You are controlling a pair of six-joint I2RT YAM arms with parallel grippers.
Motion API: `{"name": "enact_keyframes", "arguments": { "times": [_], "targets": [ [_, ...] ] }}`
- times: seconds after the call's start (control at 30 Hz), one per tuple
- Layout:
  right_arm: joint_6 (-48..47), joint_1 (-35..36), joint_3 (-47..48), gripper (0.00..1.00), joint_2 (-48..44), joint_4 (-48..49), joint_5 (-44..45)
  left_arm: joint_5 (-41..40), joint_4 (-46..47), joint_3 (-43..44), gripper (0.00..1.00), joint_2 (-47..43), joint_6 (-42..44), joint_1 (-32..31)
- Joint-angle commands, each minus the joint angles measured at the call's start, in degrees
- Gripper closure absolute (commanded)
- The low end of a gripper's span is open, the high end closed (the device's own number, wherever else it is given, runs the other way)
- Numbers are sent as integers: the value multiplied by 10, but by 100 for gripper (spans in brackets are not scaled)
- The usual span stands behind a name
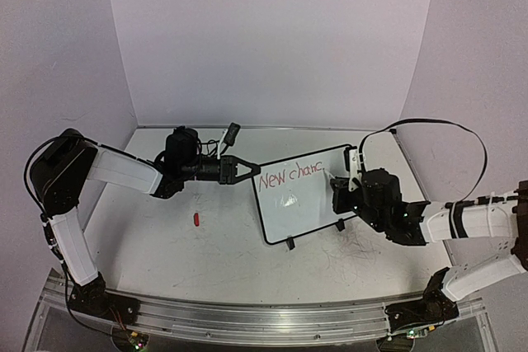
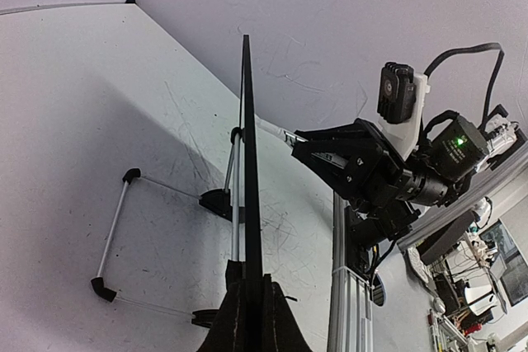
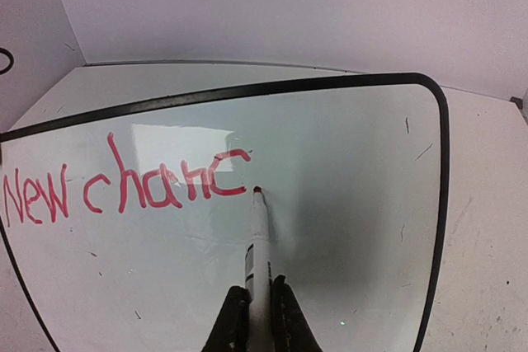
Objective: Write a sentence on the whiteboard
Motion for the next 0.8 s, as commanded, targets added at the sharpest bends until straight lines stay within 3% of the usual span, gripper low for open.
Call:
{"name": "enact_keyframes", "arguments": {
  "times": [0.0, 0.77],
  "targets": [
    [-4, -7, 16, 100, 8, 14, 17, 25, -26, 14, 100, 0, -5, -8],
    [-12, -19, 35, 100, 29, 18, 12, 25, -26, 14, 100, 1, -5, -8]
  ]
}}
